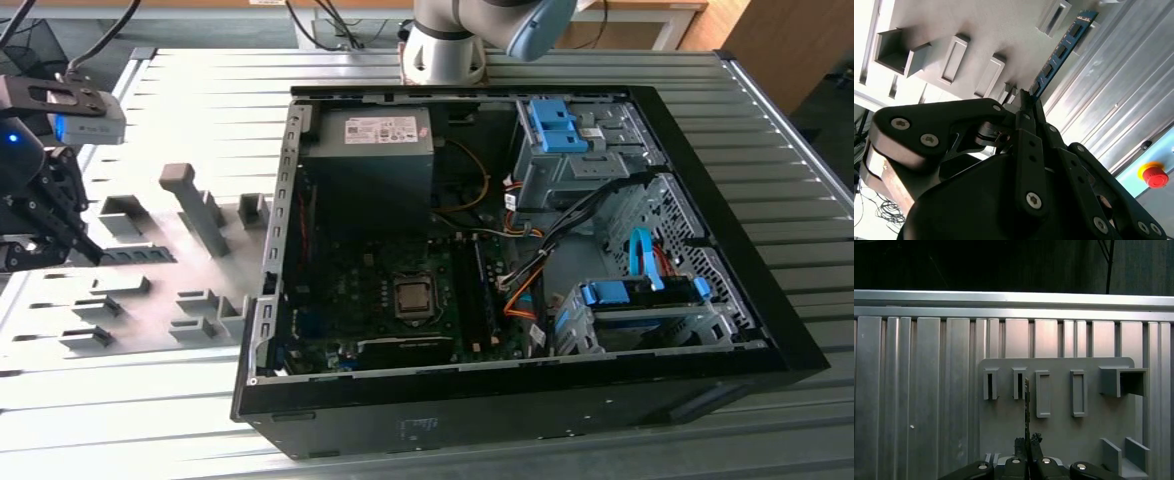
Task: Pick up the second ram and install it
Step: 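Pick up the second ram and move it above second insertion slot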
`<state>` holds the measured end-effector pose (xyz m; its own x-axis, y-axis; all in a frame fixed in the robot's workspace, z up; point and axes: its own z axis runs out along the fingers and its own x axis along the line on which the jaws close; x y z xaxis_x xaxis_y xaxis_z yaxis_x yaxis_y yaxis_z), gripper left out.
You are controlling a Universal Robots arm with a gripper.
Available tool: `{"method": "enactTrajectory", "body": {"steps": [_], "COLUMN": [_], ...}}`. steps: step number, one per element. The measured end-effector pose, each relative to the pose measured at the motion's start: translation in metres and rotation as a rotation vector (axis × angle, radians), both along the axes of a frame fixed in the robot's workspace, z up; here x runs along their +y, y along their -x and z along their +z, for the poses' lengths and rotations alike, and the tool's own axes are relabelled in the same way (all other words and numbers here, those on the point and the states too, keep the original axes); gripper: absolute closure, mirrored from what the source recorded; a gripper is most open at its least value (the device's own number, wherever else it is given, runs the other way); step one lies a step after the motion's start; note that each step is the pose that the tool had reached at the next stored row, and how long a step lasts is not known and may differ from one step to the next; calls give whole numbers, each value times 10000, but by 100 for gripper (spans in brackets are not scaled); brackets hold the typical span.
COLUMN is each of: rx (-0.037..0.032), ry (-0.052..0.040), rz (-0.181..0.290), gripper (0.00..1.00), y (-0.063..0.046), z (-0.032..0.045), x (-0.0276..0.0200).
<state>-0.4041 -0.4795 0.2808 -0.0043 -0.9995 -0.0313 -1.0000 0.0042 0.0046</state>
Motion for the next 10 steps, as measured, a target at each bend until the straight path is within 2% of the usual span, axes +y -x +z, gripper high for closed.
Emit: {"method": "enactTrajectory", "body": {"steps": [10], "rx": [0], "ry": [0], "rz": [0], "gripper": [86], "y": [0], "z": [64], "x": [0]}}
